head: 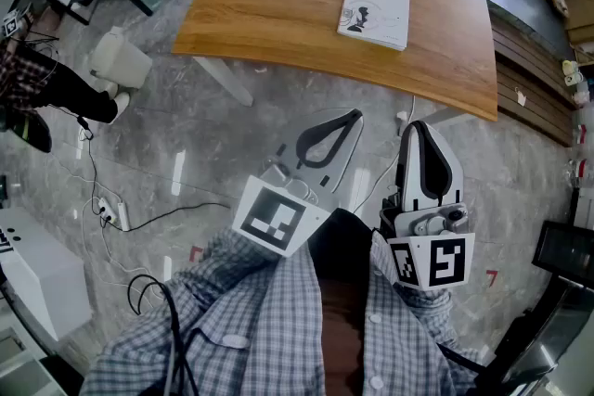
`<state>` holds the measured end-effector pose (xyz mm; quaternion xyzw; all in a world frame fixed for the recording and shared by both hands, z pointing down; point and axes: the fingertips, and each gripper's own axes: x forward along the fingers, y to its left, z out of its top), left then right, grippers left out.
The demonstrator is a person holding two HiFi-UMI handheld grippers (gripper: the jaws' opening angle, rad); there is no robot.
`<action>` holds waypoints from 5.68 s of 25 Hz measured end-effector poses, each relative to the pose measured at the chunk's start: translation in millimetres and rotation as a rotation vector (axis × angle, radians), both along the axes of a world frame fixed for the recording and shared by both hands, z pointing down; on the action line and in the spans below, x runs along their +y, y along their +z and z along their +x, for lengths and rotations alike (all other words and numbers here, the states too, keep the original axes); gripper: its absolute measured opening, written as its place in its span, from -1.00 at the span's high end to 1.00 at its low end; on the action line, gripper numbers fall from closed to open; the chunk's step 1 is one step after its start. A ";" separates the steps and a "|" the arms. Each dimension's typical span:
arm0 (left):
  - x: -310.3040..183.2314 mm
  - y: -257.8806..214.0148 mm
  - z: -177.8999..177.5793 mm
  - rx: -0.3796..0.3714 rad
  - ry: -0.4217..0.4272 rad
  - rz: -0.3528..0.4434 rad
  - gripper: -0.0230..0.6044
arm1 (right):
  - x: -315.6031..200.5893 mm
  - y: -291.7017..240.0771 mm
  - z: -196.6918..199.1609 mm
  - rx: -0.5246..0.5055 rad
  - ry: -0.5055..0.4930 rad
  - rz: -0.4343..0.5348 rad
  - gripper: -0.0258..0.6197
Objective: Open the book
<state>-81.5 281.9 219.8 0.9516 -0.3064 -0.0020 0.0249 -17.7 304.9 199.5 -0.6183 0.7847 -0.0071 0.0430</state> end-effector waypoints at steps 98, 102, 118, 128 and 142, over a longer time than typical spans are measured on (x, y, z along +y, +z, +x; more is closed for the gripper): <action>-302.8 68.0 56.0 -0.113 -0.038 -0.107 0.90 | -286.0 79.2 92.2 -0.076 0.050 -0.241 0.84; -309.3 77.8 65.7 -0.120 -0.032 -0.121 0.90 | -294.6 88.5 99.5 -0.072 0.042 -0.262 0.84; -354.4 99.1 115.0 -0.134 -0.167 -0.216 0.90 | -349.7 104.7 156.9 -0.147 -0.066 -0.306 0.84; -360.6 146.1 129.8 -0.220 -0.232 -0.325 0.90 | -365.4 151.5 181.4 -0.161 -0.119 -0.401 0.84; -358.4 242.1 144.7 -0.367 -0.135 -0.514 0.90 | -359.7 251.2 181.1 -0.281 -0.132 -0.737 0.41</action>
